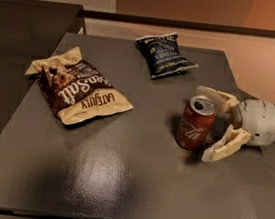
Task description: Place coke can upright
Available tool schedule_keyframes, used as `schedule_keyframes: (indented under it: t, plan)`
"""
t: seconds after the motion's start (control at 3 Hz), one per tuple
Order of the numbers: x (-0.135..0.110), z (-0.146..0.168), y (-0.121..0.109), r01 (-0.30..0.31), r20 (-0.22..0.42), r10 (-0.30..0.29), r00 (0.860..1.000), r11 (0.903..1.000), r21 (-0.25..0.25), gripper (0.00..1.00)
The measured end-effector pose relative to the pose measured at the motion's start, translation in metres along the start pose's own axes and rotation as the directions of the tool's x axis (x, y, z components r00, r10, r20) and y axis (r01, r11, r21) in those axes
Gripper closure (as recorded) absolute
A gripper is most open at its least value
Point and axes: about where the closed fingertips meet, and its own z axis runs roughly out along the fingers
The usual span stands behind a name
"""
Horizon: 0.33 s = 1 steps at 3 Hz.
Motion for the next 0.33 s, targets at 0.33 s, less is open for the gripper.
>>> schedule_keyframes:
  t: [0.33]
  plan:
    - [0.0,0.0001,0.0,0.0,0.0,0.0,1.0,1.0,0.0,0.0]
